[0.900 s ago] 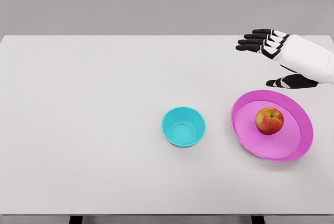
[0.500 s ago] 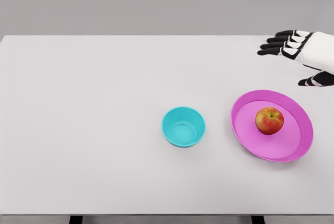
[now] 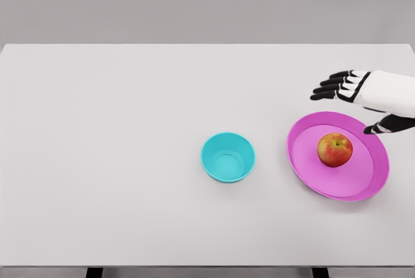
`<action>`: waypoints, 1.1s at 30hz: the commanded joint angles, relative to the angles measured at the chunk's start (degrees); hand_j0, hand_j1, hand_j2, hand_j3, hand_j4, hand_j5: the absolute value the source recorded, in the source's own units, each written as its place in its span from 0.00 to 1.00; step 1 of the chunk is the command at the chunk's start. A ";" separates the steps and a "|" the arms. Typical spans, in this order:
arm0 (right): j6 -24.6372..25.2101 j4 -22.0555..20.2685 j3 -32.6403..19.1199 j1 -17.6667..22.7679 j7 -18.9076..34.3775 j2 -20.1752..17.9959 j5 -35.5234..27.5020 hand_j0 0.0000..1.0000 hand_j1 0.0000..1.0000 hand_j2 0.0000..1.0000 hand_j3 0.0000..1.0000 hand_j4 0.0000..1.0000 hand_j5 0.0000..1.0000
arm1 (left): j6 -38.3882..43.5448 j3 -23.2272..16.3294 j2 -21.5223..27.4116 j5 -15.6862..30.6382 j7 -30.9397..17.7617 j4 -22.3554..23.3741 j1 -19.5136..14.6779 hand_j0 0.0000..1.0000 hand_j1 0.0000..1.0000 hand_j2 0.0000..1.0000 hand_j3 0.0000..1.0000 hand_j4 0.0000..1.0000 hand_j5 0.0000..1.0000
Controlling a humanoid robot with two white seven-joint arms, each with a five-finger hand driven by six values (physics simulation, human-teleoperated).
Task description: Put the apple from the pink plate into the blue bowl with your right arm
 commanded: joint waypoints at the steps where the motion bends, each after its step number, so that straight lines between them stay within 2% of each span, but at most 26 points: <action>1: 0.18 -0.01 0.35 0.00 0.04 -2.25 -0.25 1.00 1.00 1.00 1.00 1.00 1.00 | 0.00 0.01 0.00 0.00 -0.01 -0.01 0.00 1.00 1.00 1.00 1.00 1.00 1.00; 4: 0.18 -0.01 0.35 0.97 0.04 -3.31 -0.25 1.00 1.00 1.00 1.00 1.00 1.00 | 0.00 0.01 0.00 0.00 -0.01 -0.01 0.00 1.00 1.00 1.00 1.00 1.00 1.00; 8: 0.18 -0.01 0.96 5.97 0.04 -3.23 -0.25 1.00 1.00 1.00 1.00 1.00 1.00 | 0.00 0.01 0.00 0.00 -0.01 -0.01 0.00 1.00 1.00 1.00 1.00 1.00 1.00; 13: 0.18 0.61 2.63 5.54 0.04 -1.91 0.01 1.00 1.00 1.00 1.00 1.00 1.00 | 0.00 0.01 0.00 0.00 -0.01 -0.01 0.00 1.00 1.00 1.00 1.00 1.00 1.00; 15: 0.18 2.63 2.72 5.27 0.04 0.02 1.16 1.00 1.00 1.00 1.00 1.00 1.00 | 0.00 0.01 0.00 0.00 -0.01 -0.01 0.00 1.00 1.00 1.00 1.00 1.00 1.00; 20: 0.18 6.32 4.04 5.19 0.04 1.08 2.47 1.00 1.00 1.00 1.00 1.00 1.00 | 0.00 0.01 0.00 0.00 -0.01 -0.01 0.00 1.00 1.00 1.00 1.00 1.00 1.00; 24: 0.18 6.50 4.13 5.01 0.04 1.43 3.18 1.00 1.00 1.00 1.00 1.00 1.00 | 0.00 0.01 0.00 0.00 -0.01 -0.01 0.00 1.00 1.00 1.00 1.00 1.00 1.00; 26: 0.18 6.67 4.74 3.96 0.04 1.87 3.27 1.00 1.00 1.00 1.00 1.00 1.00 | 0.00 0.01 0.00 0.00 -0.01 -0.01 0.00 1.00 1.00 1.00 1.00 1.00 1.00; 29: 0.18 8.08 8.96 0.27 0.04 2.57 3.27 1.00 1.00 1.00 1.00 1.00 1.00 | 0.00 0.01 0.00 0.00 -0.01 -0.01 0.00 1.00 1.00 1.00 1.00 1.00 1.00; 33: 0.18 8.17 9.14 0.26 0.04 2.49 3.35 1.00 1.00 1.00 1.00 1.00 1.00 | 0.00 0.01 0.00 0.00 -0.01 -0.01 0.00 1.00 1.00 1.00 1.00 1.00 1.00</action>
